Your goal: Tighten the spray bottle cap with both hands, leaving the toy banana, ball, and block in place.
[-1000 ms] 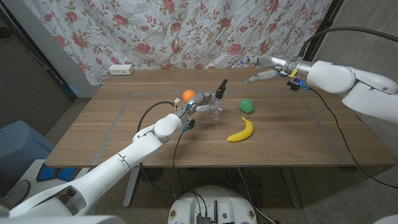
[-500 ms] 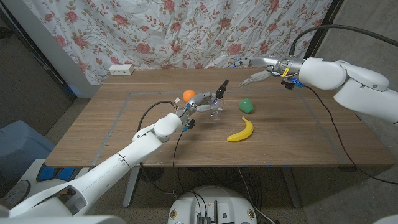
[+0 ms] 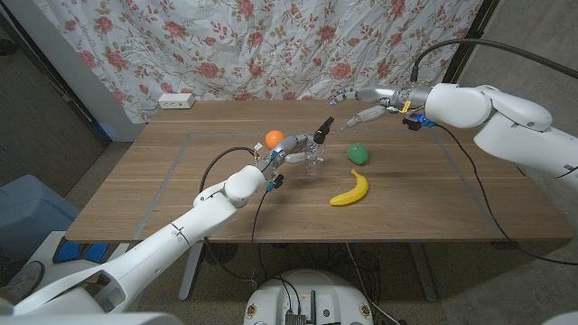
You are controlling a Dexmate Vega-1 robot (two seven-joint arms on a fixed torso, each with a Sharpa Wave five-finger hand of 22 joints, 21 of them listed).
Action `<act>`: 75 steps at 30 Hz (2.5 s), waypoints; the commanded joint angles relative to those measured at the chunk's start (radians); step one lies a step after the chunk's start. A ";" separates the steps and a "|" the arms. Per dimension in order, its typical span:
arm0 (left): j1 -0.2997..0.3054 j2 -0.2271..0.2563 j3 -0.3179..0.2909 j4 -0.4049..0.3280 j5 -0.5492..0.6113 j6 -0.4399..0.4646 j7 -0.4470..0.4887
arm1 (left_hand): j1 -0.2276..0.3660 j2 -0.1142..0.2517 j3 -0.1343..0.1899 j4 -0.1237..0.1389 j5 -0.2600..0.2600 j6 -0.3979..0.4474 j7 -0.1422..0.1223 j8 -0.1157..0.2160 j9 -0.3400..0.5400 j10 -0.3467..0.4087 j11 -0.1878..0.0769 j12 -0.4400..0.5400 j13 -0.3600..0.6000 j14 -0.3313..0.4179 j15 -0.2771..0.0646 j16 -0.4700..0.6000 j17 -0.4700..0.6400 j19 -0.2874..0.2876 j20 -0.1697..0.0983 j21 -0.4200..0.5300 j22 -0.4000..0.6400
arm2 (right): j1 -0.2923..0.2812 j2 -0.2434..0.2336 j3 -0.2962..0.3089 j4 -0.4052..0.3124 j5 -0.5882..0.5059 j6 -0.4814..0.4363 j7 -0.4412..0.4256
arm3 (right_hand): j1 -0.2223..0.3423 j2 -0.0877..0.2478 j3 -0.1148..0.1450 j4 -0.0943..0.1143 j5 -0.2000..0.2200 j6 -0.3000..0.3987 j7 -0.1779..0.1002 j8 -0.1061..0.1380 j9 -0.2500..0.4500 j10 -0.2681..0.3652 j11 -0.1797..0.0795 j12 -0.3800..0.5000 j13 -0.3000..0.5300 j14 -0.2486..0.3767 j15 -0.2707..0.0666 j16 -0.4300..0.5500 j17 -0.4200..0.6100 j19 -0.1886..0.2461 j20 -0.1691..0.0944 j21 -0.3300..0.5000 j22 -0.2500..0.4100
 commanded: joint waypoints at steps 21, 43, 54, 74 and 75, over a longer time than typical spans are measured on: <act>-0.001 0.004 0.006 0.001 0.015 0.003 -0.008 | 0.025 0.078 -0.016 -0.001 0.005 0.041 0.018 0.021 -0.005 0.022 -0.003 0.014 0.014 0.012 -0.131 0.009 0.005 0.009 -0.076 -0.001 0.004 | 0.052 0.088 -0.100 -0.017 -0.131 -0.091 0.037 | -0.022 0.011 0.004 0.003 0.002 0.085 0.021 0.040 0.010 0.006 -0.002 0.018 0.004 0.017 -0.007 0.021 0.009 0.021 -0.005 0.021 0.004; -0.019 -0.002 0.013 0.020 0.030 -0.014 -0.018 | 0.028 0.086 -0.027 -0.001 0.006 0.042 0.016 0.032 -0.005 0.024 -0.001 0.014 0.023 0.013 -0.130 0.011 0.006 0.010 -0.077 -0.001 0.004 | 0.075 0.135 -0.156 -0.036 -0.207 -0.170 0.076 | -0.061 0.012 -0.007 0.014 -0.002 0.109 0.045 0.050 0.016 0.012 0.000 0.021 0.004 0.026 -0.010 0.027 0.012 0.044 -0.001 0.024 0.004; -0.026 -0.006 0.016 0.031 0.032 -0.017 -0.023 | 0.026 0.090 -0.030 0.000 0.006 0.043 0.018 0.036 -0.007 0.024 0.000 0.014 0.026 0.014 -0.130 0.010 0.005 0.011 -0.076 -0.001 0.004 | 0.063 0.146 -0.166 -0.050 -0.249 -0.206 0.064 | -0.087 0.012 -0.015 0.014 -0.007 0.189 0.063 0.082 0.020 0.030 0.001 0.027 0.004 0.038 -0.017 0.033 0.014 0.054 0.000 0.021 0.004; -0.032 -0.009 0.016 0.039 0.031 -0.016 -0.028 | 0.023 0.097 -0.032 0.002 0.007 0.044 0.019 0.042 -0.011 0.027 0.001 0.013 0.032 0.016 -0.130 0.006 0.002 0.011 -0.075 -0.001 0.004 | 0.043 0.170 -0.187 -0.068 -0.330 -0.272 0.041 | -0.133 0.017 -0.027 0.011 -0.002 0.369 0.101 0.147 0.020 0.115 -0.014 0.048 0.001 0.090 -0.036 0.051 0.016 0.093 -0.006 0.022 0.004; -0.032 -0.009 0.016 0.039 0.031 -0.017 -0.028 | 0.022 0.097 -0.032 0.002 0.007 0.044 0.019 0.042 -0.012 0.027 0.002 0.013 0.032 0.016 -0.130 0.005 0.002 0.011 -0.074 -0.001 0.004 | 0.043 0.171 -0.188 -0.068 -0.334 -0.274 0.042 | -0.134 0.017 -0.027 0.011 -0.002 0.374 0.103 0.149 0.020 0.117 -0.013 0.048 0.001 0.092 -0.036 0.052 0.016 0.094 -0.006 0.022 0.004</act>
